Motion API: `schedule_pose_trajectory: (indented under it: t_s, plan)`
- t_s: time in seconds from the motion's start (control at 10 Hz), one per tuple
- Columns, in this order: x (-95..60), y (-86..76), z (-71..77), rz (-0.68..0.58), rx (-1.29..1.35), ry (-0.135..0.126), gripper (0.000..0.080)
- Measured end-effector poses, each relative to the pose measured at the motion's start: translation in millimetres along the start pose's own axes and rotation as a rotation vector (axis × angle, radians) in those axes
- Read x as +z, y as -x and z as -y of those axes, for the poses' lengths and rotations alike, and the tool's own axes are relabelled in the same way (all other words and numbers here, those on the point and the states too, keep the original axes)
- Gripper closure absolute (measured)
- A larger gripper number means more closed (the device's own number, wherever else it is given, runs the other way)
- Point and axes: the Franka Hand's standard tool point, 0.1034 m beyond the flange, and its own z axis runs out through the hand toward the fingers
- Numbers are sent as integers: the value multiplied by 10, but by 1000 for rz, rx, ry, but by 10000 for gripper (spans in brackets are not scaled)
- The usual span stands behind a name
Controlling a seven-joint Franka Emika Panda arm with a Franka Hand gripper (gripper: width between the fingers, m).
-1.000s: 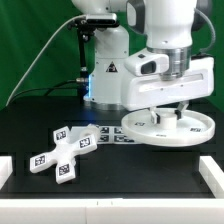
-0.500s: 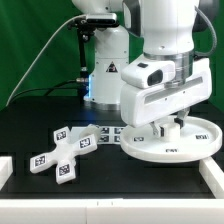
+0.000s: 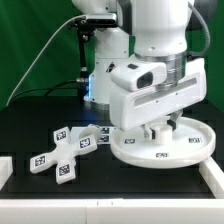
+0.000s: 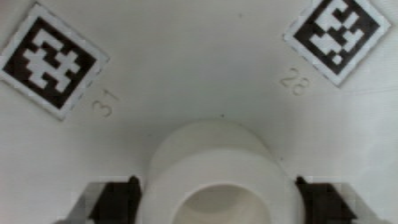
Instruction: Assemble round table
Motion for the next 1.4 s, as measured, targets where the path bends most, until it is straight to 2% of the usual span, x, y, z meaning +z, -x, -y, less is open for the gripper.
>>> schedule_pose_trajectory:
  t_s: [0.2, 0.6, 1.1, 1.4]
  plan:
    - [-52, -120, -89, 20, 11, -17, 390]
    - [-3, -94, -116, 25, -6, -21, 390]
    - [196, -144, -443, 26, -23, -32, 390]
    - [238, -224, -517, -8, -2, -16, 390]
